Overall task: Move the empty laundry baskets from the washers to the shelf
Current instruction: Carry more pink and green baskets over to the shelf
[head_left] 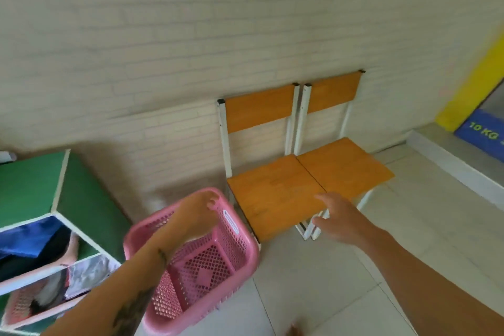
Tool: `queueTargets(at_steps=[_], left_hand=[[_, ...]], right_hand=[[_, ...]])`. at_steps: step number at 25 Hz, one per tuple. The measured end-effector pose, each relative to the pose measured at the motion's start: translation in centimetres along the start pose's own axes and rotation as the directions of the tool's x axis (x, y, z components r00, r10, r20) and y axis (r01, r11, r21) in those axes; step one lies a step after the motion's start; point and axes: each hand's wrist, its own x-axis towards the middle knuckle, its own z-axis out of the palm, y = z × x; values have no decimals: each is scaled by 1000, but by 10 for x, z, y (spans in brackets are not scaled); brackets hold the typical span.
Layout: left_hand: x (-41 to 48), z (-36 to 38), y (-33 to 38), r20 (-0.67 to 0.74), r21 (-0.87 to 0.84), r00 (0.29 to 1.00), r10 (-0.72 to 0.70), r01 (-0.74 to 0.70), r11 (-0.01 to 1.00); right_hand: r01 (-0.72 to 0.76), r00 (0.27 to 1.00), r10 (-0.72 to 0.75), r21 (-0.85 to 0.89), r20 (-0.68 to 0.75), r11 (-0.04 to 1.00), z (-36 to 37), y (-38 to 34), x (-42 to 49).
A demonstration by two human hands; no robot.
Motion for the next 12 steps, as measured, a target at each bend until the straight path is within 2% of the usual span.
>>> queueTargets(at_steps=[4, 7, 12], left_hand=[[14, 30, 85, 119, 62, 978, 170, -178, 982], [22, 64, 175, 141, 85, 948, 286, -299, 950], [12, 153, 334, 266, 112, 837, 478, -519, 848]], right_hand=[[-80, 985, 82, 18, -149, 997, -50, 58, -69], [-172, 950, 172, 23, -259, 985, -87, 117, -120], [-319, 861, 311, 48, -402, 946, -144, 232, -203]])
